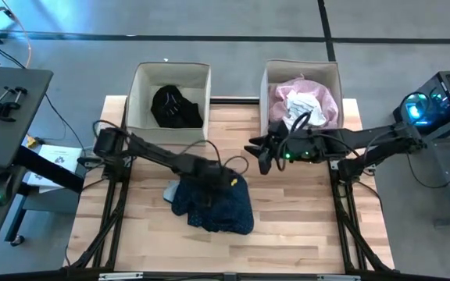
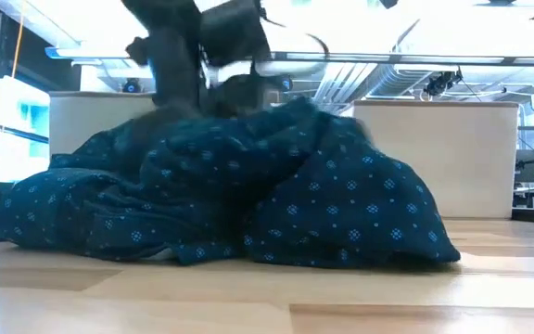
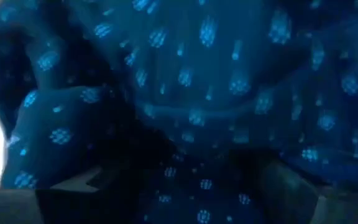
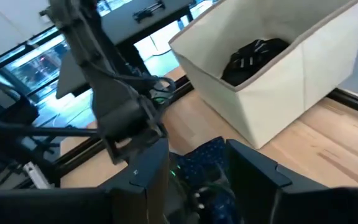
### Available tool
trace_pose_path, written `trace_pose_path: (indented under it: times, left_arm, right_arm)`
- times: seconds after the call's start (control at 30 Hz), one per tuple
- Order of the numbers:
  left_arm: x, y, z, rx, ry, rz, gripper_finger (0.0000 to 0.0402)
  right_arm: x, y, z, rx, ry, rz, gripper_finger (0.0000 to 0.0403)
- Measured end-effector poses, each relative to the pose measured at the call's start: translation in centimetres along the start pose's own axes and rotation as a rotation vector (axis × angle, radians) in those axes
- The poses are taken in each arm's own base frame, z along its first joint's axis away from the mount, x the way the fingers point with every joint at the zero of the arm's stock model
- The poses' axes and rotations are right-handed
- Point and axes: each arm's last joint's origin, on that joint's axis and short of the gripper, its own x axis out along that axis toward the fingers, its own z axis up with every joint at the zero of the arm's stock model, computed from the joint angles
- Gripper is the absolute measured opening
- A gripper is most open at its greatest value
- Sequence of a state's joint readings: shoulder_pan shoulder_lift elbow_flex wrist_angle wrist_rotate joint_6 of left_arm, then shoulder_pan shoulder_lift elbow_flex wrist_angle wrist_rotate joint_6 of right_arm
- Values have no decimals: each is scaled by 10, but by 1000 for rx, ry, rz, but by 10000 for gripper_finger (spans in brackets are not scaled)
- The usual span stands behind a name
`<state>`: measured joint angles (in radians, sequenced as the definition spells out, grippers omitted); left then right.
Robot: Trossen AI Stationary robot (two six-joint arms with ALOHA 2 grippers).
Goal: Sort clothes
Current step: Put the dark blue dress into the top left laundry bin
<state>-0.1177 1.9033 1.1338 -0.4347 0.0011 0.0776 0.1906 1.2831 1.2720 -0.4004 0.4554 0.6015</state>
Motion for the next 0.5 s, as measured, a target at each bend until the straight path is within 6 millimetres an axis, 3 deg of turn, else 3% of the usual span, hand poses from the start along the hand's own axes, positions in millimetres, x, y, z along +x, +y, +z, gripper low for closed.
trace_pose_path:
  times: [0.1,0.27,0.37,0.5]
  left_arm:
    - [20,-6,-4,33,67,13,223]
    - [22,-13,-4,-18,72,12,40]
    - [2,-12,-2,-151,35,25,25]
    - [-54,-9,3,-252,-111,90,10]
  right_arm:
    - [-3,6,-3,-16,4,19,145]
    - [-14,13,-6,-32,3,61,145]
    - [-25,14,-3,-45,-34,53,145]
    - [-40,11,4,-62,-98,17,145]
